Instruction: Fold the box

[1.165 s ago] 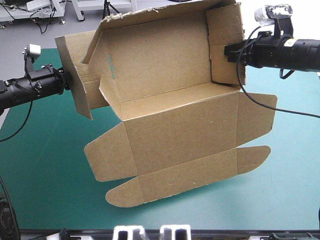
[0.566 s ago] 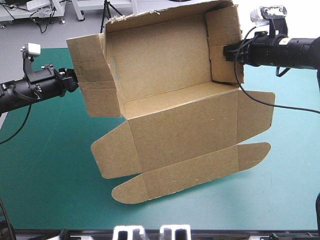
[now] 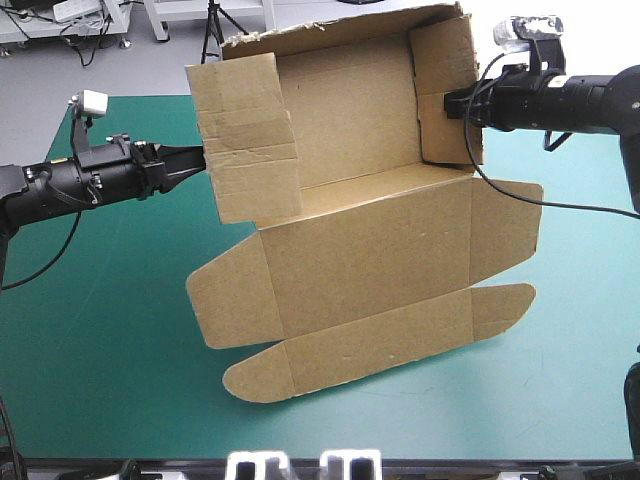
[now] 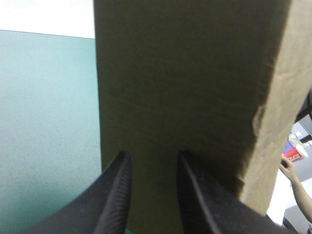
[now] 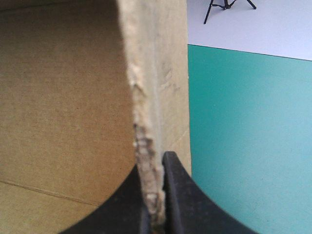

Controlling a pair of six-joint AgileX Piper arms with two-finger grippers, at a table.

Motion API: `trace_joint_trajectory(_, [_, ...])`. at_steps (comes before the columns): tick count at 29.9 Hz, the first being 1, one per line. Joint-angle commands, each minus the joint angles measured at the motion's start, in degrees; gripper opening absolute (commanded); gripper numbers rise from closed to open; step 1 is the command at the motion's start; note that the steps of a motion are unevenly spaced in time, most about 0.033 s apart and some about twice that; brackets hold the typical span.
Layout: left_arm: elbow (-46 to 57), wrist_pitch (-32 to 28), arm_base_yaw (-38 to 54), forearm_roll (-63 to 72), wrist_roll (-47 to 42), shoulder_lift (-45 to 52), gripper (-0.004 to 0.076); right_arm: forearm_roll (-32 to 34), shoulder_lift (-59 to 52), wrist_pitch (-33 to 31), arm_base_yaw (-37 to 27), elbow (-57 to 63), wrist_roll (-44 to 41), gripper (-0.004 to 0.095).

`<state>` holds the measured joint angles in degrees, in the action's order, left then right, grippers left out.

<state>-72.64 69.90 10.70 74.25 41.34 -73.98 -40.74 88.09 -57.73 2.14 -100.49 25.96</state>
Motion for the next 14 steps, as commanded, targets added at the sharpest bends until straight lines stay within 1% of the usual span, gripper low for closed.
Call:
trace_joint_trajectory(1, [-1.7, 4.4, -0.6, 4.6, -0.4, 1.8, 0.0237, -4.1, -1.6, 3.9, -0.5, -1.3, -0.3, -0.0016])
trace_joint_trajectory(14, [-1.7, 4.4, -0.6, 4.6, -0.4, 1.8, 0.0237, -4.9, 0.2, 4.4, -0.3, -1.3, -0.3, -0.0016])
